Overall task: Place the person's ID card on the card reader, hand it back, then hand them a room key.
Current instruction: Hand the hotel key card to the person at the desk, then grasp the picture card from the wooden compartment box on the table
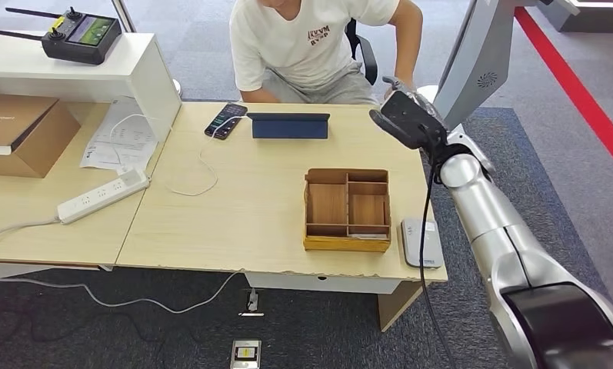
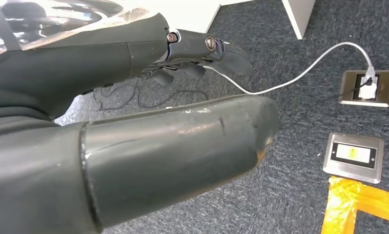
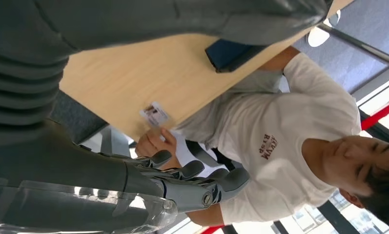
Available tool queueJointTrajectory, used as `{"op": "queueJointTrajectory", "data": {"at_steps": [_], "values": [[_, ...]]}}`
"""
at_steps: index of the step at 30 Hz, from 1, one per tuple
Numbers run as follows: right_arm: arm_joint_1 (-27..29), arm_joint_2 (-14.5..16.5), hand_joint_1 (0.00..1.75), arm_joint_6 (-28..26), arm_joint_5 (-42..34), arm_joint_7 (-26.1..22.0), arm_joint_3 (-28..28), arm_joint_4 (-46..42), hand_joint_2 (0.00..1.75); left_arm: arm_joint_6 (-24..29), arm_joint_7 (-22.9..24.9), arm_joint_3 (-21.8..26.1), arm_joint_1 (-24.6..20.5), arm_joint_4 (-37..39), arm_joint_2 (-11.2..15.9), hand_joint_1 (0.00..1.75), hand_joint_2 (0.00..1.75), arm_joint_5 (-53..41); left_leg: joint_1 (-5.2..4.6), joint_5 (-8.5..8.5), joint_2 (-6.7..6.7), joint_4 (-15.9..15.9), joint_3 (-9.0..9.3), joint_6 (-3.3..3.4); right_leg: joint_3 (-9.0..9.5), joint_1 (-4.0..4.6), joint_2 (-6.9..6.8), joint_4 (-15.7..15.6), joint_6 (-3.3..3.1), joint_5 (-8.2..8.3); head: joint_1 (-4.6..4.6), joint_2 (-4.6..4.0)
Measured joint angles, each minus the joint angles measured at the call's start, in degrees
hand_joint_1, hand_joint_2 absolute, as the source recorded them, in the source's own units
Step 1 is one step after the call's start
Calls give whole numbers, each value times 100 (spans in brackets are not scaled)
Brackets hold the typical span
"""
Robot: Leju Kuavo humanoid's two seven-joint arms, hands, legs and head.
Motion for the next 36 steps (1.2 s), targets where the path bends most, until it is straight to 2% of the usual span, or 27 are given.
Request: {"op": "queueJointTrajectory", "data": {"at_steps": [12,20,29,36], "values": [[1810,-647,0,440,-671,646,-31,-2022,175,2,99,118,8,2,2,0,0,71,2,-2,0,0,-1,1,-1,2,1,-4,-1,-1,-1,0],[2618,-1016,0,805,-602,889,-128,-2945,175,24,168,146,6,2,9,0,0,23,2,-2,1,-1,0,1,0,2,1,-5,-1,-1,0,0],[3101,-1205,0,1124,-304,1015,-145,-3571,175,24,213,151,1,2,11,0,0,14,2,-2,2,-1,0,1,0,2,1,-5,-1,-1,-2,0],[3217,-1270,0,1147,526,1088,-109,-3712,175,55,232,151,-1,2,11,0,0,-39,2,-2,2,-1,-1,1,1,2,1,-5,-1,-1,-1,0]]}}
